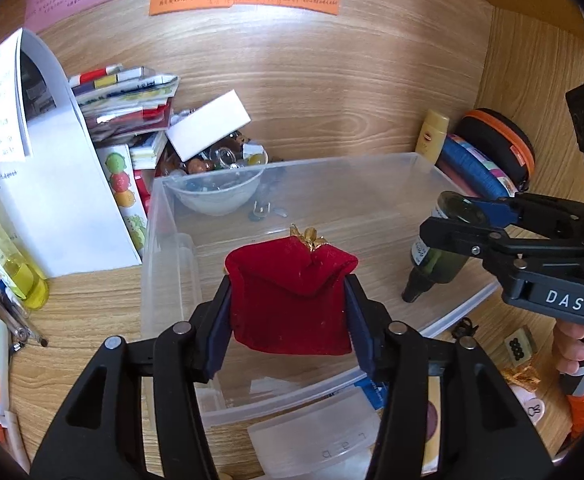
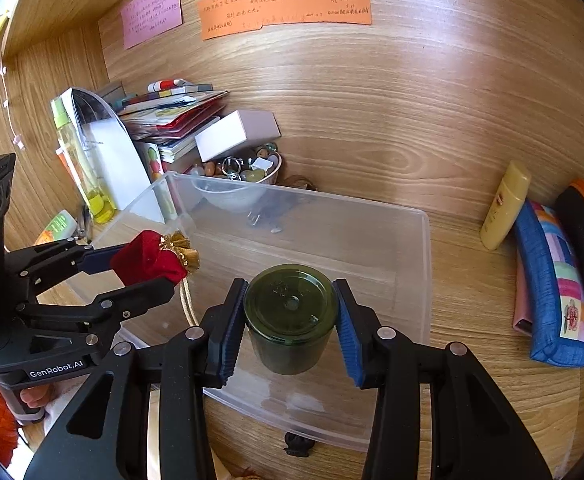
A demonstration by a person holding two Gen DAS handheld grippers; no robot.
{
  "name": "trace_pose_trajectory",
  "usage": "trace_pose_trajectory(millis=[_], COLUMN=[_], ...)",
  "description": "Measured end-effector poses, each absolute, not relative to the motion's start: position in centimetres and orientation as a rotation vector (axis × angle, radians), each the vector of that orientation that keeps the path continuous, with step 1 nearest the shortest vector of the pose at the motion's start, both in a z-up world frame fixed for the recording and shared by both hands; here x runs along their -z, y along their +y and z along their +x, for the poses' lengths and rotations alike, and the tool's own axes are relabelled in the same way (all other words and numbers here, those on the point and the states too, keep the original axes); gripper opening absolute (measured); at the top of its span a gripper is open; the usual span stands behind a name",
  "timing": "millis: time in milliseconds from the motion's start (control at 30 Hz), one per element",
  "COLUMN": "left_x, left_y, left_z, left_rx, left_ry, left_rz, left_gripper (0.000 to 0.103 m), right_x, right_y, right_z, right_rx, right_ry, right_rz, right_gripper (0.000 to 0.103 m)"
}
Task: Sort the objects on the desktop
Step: 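Lift and carry the red pouch and green jar over the clear plastic box, then lower the green jar into the box with the right tool while the left tool releases the red pouch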
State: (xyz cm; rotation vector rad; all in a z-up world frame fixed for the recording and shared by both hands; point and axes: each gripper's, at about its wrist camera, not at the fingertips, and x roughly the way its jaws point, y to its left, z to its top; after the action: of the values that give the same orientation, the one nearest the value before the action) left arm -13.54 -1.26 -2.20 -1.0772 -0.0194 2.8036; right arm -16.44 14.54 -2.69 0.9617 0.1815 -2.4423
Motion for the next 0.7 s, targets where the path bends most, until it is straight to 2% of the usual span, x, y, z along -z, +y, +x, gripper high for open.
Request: trace_pose_trajectory(millis=[133,233,400,433,533,700], left_x=[2.2,2.1,1.9,1.8,1.4,0.7], left_y=[-1.3,-1.2,-0.9,-0.8,-0.7,-1.0], left_z=[-13.4,-13.4,-13.3,-13.2,-12.9,-12.5], left_rx=[-2.822,-2.821,-2.823,-2.829,-2.83,-2.823], left_ry=[-0.011,-0.01,0.003,0.01,0.016,-0.008], left_rz=[-1.071,-1.067,-1.055,-1.048,-1.025,-0.998], left_gripper=[0.06,0.062,0.07,0.076,0.083,0.087], right_x=[3.1,3.5,3.3,3.2,2.8,1.6], right_y=[14.0,13.7,13.4,13.4,13.6,14.7], right_z=[-16.6,-16.6,-15.9,-15.7,-15.5,-15.3], right_rx=[2.425,2.415,2.436,2.444,2.462,2.476], right_ry=[0.209,0.227,0.27,0.278,0.277,0.219], right_rz=[1.001,1.022,0.98,0.966,0.939,0.915], right_gripper=[0.039,0.043,0.063,0.064,0.07,0.078])
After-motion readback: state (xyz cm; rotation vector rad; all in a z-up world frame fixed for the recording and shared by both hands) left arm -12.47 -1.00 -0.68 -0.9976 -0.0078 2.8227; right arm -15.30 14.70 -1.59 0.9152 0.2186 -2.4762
